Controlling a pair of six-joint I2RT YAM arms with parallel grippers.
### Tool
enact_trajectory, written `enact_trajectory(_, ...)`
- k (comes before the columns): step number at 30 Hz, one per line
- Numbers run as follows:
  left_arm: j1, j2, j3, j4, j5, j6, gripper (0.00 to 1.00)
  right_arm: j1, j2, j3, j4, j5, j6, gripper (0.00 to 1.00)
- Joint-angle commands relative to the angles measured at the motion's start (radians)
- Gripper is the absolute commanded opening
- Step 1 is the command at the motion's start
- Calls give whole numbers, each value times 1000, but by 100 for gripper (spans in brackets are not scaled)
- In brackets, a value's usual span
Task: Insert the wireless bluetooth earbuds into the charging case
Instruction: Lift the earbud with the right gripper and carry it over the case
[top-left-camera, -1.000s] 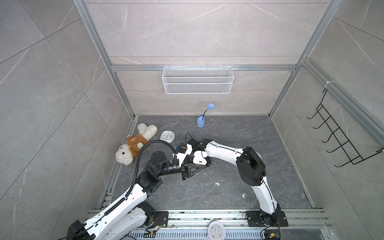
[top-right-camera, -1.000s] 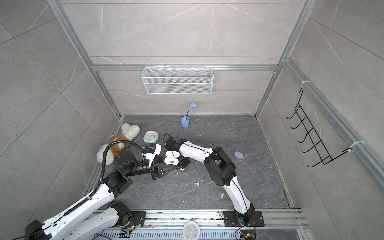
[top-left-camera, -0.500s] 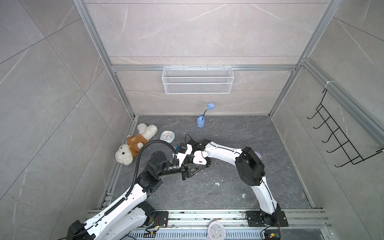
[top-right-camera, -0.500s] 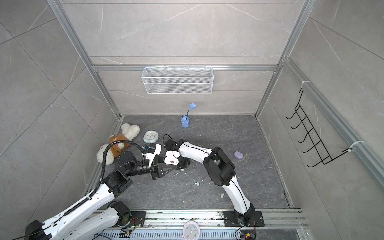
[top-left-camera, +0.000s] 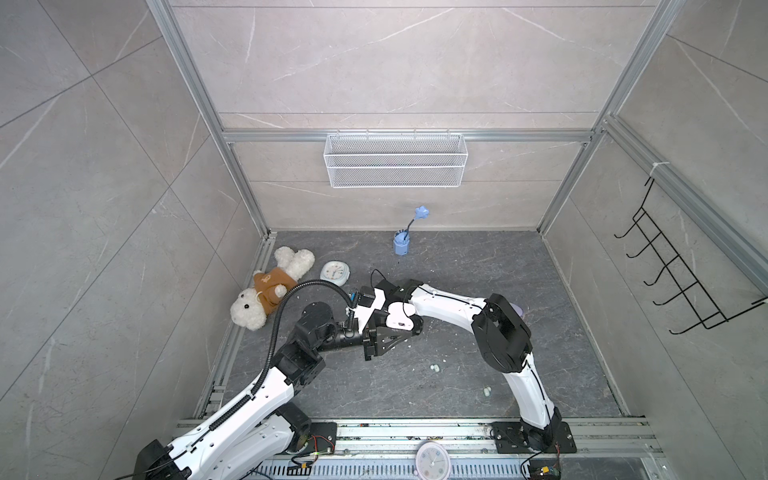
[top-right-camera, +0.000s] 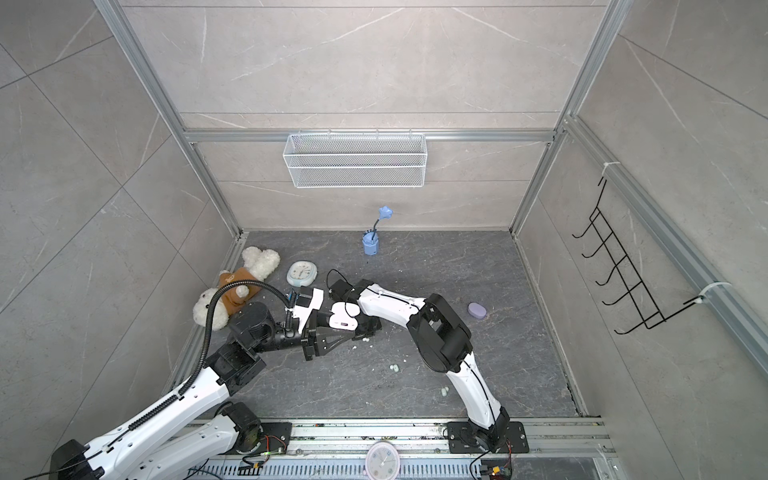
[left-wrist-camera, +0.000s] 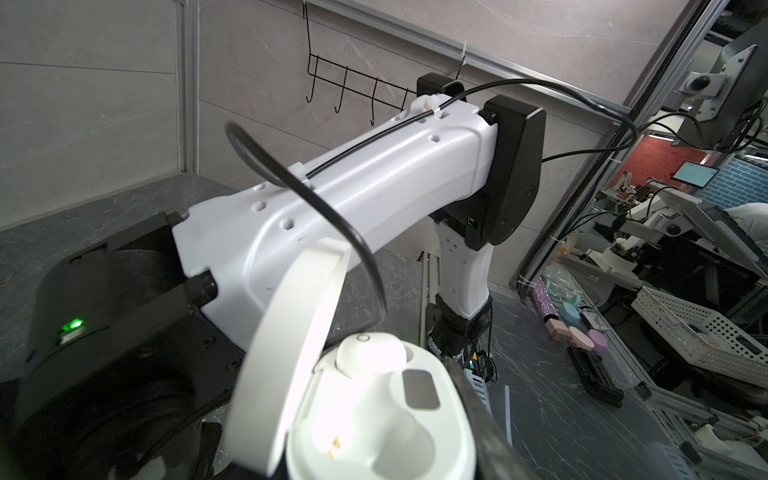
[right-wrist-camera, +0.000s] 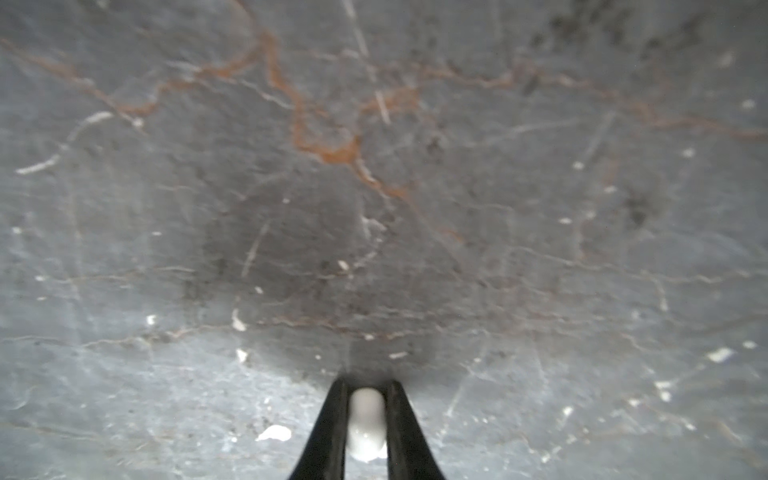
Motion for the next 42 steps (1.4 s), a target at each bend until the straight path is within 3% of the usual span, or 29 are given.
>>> enact_trajectory(1, 3, 6, 26, 33, 9, 21, 14, -25, -102, -35, -9, 37, 25, 18)
enact_trajectory(15, 2, 147, 58, 175, 33, 9, 14, -172, -586, -261, 10, -13, 109, 18)
enact_trajectory(28, 2, 372, 161, 396, 81, 9, 14, -203, -984, -196, -2, -64, 227, 18)
enact_trajectory(37, 2, 524, 240, 602, 125, -51, 14, -198, -1081, -207, 173, -212, 318, 17)
enact_trajectory(42, 0, 581, 270, 673, 161, -97, 15, -122, -1057, -212, 289, -231, 342, 17)
